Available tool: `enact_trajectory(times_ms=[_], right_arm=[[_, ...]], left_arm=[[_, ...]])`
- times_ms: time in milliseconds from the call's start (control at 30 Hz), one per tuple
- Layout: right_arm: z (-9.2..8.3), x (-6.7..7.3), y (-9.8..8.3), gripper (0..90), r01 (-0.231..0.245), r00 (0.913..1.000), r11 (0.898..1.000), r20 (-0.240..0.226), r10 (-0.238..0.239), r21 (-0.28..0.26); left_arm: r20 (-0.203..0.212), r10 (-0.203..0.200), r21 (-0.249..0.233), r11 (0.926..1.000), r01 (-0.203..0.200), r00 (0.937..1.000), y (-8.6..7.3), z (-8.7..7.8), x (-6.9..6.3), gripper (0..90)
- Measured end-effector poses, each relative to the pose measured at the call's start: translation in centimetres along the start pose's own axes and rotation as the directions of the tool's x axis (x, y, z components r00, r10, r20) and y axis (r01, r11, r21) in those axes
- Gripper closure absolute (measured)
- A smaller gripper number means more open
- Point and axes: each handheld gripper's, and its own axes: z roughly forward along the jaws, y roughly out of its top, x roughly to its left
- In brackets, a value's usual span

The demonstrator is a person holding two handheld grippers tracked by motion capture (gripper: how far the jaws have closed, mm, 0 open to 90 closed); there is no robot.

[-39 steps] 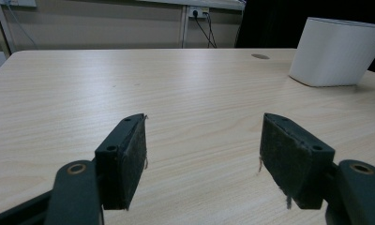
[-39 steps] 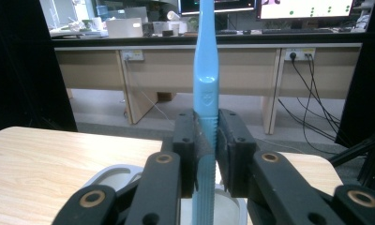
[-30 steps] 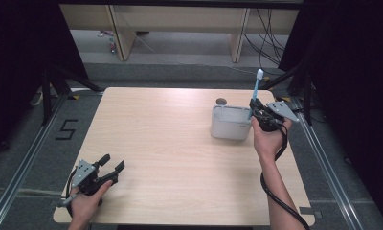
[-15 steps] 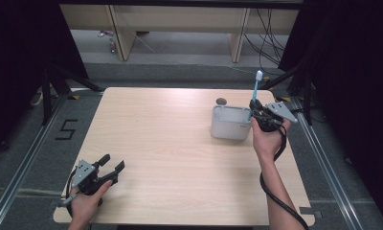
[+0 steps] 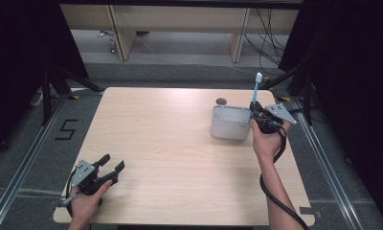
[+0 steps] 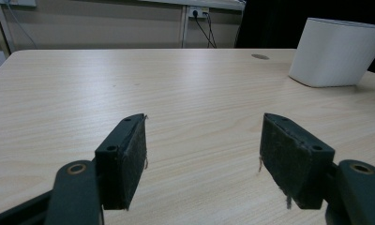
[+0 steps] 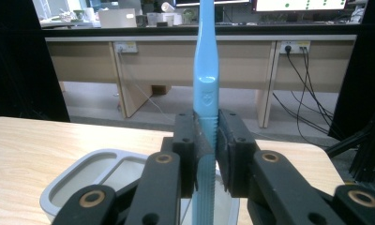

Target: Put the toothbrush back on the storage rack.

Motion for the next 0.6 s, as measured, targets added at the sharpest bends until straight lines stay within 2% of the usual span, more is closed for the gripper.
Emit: enact_trajectory(times_ms=[33, 100, 133, 200, 367, 600], right_arm=[[0.01, 0.09, -0.14, 78.6, -0.017, 0.9998, 1.0, 0.003, 0.017, -0.008], [-0.12, -0.07, -0.2, 78.6, 0.001, 1.0, 1.0, 0.004, -0.001, 0.009], [-0.06, -0.04, -0.28, 78.6, -0.005, 1.0, 1.0, 0.001, 0.005, -0.005], [-0.13, 0.07, -0.34, 78.5, -0.018, 0.9998, 1.0, 0.005, 0.018, 0.001], [-0.1, -0.07, -0.44, 78.5, 0.004, 1.0, 1.0, 0.002, -0.004, -0.006], [-0.17, -0.11, -0.85, 78.5, 0.005, 1.0, 1.0, 0.0, -0.005, 0.002]], left_arm=[[0.0, 0.001, 0.001, 1.0, -0.001, 1.0, 0.0, -0.01, 0.0, 31.6], [0.0, 0.001, 0.0, 1.0, -0.001, 1.0, 0.0, 0.0, -0.01, 31.6], [0.0, 0.0, 0.001, 1.0, 0.0, 1.0, 0.0, 0.0, 0.0, 31.6], [-0.001, 0.001, 0.0, 1.0, -0.001, 1.0, 0.0, 0.0, 0.0, 31.5], [-0.001, 0.0, 0.0, 1.0, 0.0, 1.0, 0.0, -0.01, 0.0, 31.5], [-0.008, 0.001, 0.015, 0.9999, -0.001, 1.0, 0.06, -0.15, -0.03, 31.5]])
